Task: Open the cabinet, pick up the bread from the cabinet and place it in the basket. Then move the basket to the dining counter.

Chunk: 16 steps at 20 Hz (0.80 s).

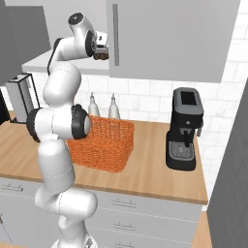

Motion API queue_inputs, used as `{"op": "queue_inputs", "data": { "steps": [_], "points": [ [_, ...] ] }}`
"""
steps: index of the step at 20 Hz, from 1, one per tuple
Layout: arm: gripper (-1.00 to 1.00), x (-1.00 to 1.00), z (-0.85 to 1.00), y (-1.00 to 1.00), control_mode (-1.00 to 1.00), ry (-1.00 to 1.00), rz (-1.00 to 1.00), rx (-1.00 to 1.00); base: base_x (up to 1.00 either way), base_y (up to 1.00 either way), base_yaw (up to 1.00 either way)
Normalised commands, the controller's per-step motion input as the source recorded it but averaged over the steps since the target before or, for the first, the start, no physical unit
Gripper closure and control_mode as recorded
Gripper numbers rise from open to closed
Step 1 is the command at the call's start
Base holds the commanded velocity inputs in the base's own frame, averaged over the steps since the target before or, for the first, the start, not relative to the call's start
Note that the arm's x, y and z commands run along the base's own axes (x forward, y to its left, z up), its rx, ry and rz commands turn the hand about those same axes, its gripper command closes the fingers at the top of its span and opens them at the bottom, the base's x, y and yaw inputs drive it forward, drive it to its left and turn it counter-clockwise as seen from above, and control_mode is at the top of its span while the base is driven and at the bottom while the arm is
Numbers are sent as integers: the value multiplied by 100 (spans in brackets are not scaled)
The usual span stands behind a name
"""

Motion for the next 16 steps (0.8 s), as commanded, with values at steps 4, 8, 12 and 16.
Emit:
{"op": "queue_inputs", "data": {
  "steps": [4, 8, 12, 16],
  "points": [
    [100, -11, -27, 45, -100, -8, 14, -11, 0, 0, 0],
    [100, -60, -12, 65, -100, -16, 11, -12, 0, 0, 0],
    [100, -96, -7, 48, -100, -16, 8, -6, 0, 0, 0],
    [100, -100, 3, 4, -100, -8, 1, 0, 0, 0, 0]
  ]
}}
